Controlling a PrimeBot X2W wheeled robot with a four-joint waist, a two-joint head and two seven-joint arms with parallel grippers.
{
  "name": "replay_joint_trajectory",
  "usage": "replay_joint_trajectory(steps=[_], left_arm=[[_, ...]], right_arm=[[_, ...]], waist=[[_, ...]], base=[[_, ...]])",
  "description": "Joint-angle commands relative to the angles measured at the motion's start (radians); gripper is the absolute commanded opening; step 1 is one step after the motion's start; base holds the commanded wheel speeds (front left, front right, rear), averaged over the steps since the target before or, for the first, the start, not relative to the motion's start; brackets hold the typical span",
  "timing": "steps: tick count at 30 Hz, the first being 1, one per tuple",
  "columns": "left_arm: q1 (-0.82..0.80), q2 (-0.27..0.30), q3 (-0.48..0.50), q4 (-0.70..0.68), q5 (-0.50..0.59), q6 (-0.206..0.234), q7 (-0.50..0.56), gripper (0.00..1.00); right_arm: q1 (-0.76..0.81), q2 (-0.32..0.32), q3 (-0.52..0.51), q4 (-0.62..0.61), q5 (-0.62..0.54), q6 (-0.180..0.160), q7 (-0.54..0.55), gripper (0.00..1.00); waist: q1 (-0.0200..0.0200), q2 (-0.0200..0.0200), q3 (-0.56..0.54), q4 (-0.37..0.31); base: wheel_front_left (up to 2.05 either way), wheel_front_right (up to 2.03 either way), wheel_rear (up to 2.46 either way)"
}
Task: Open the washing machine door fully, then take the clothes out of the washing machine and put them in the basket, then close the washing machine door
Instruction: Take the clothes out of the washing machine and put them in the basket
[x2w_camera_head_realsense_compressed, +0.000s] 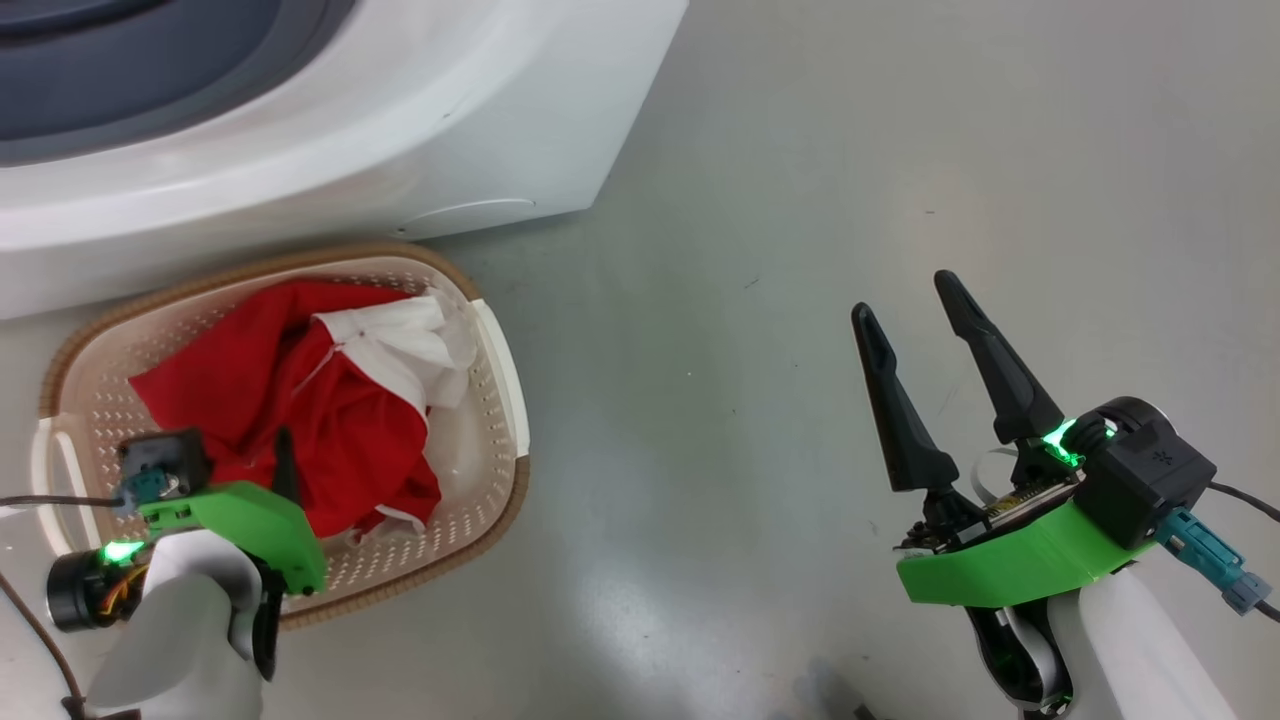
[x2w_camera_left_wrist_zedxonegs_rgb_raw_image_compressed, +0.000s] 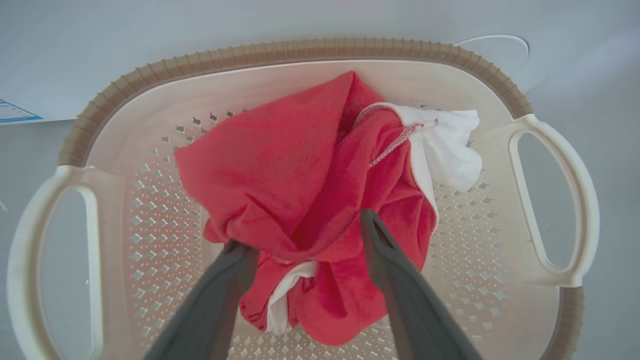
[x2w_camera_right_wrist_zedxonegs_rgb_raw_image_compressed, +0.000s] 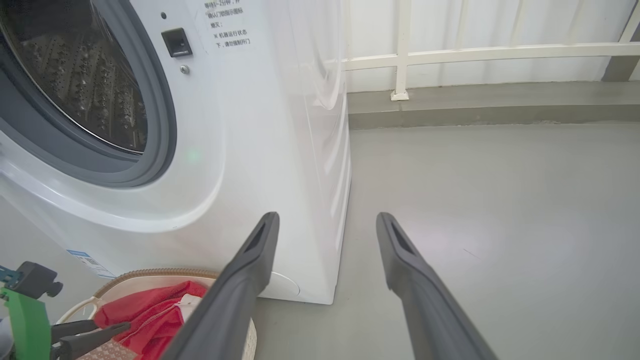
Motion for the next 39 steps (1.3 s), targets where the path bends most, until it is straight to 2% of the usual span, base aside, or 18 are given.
replay_joint_trajectory(steps=[1, 10, 16, 30, 39], left_arm=[[0.013, 0.025, 0.026, -0.021, -0.005, 0.008, -0.012, 1.0], [0.07, 0.014, 0.044, -0.128, 0.013, 0.024, -0.012, 1.0], [0.123, -0.004, 0.076, -0.239, 0.021, 0.019, -0.012, 1.0], [0.256, -0.053, 0.109, -0.427, 0.063, -0.02, -0.012, 1.0], [0.353, -0.079, 0.138, -0.625, 0.09, -0.026, -0.012, 1.0]], right_arm=[[-0.001, -0.001, 0.017, -0.019, 0.012, 0.006, -0.006, 1.0], [0.006, -0.001, 0.016, -0.007, 0.018, 0.006, -0.006, 1.0], [0.004, -0.001, 0.013, 0.007, 0.014, 0.006, -0.006, 1.0], [0.03, -0.001, 0.003, 0.035, 0.013, 0.006, -0.006, 1.0], [0.057, -0.001, -0.02, 0.05, -0.006, 0.006, -0.006, 1.0]], waist=[[0.0, -0.0001, -0.008, 0.007], [0.0, -0.0001, -0.047, 0.035], [0.0, -0.0001, -0.091, 0.059], [0.0, -0.0001, -0.209, 0.102], [0.0, -0.0001, -0.282, 0.12]], base=[[0.0, 0.0, 0.0], [0.0, 0.0, 0.0], [0.0, 0.0, 0.0], [0.0, 0.0, 0.0], [0.0, 0.0, 0.0]])
